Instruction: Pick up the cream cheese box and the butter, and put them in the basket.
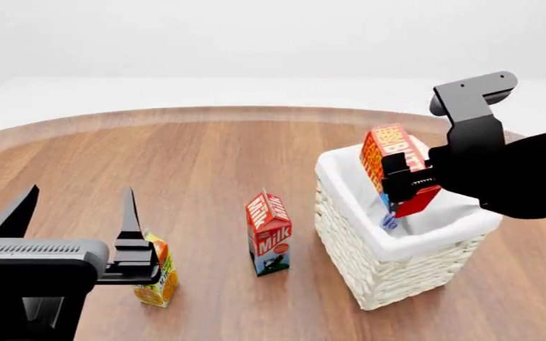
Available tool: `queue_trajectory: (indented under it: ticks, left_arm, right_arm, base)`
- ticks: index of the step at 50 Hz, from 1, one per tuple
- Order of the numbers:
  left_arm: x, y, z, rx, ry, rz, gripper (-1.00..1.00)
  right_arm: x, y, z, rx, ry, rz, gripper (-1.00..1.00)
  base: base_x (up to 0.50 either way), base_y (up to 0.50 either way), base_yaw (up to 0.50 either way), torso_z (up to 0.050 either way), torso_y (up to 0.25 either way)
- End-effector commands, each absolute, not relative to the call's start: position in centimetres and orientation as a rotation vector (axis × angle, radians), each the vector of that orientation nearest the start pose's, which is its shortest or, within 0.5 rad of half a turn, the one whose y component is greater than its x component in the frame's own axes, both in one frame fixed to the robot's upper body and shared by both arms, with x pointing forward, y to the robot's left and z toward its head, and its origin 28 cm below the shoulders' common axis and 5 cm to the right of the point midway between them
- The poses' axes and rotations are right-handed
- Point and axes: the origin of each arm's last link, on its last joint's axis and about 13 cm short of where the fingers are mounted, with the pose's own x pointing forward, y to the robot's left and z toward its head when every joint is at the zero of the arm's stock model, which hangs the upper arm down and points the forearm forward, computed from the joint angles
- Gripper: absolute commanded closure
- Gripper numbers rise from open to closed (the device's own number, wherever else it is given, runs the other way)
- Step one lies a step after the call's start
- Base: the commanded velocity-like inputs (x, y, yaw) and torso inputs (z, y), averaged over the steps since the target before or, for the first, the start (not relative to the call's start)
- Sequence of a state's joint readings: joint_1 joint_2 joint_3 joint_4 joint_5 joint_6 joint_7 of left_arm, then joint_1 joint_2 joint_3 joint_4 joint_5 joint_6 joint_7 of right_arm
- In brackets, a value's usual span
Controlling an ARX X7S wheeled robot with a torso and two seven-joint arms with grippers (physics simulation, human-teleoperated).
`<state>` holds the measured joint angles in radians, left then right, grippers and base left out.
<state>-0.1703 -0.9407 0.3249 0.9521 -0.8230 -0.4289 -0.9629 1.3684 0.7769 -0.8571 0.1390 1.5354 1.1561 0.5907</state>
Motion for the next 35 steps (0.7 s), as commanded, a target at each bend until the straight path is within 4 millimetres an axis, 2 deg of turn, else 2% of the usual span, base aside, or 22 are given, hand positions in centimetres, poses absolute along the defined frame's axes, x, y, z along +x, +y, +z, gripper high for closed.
queue_trajectory:
  ticks: [1,35]
  left_arm:
    - [15.2,23.7,18.0,0.137,-0.210,0.069,-1.00]
    - [15.1,23.6,18.1,0.137,-0.210,0.069,-1.00]
  right_arm:
    - [31.0,-17.8,26.1,-0.223,0.581,0.071,1.00]
    - [32.6,-17.8,23.6,-0.213,0.641,0.031,1.00]
  base:
    - [0.00,0.00,0.00,0.000,0.000]
    - [0.00,0.00,0.00,0.001,0.001]
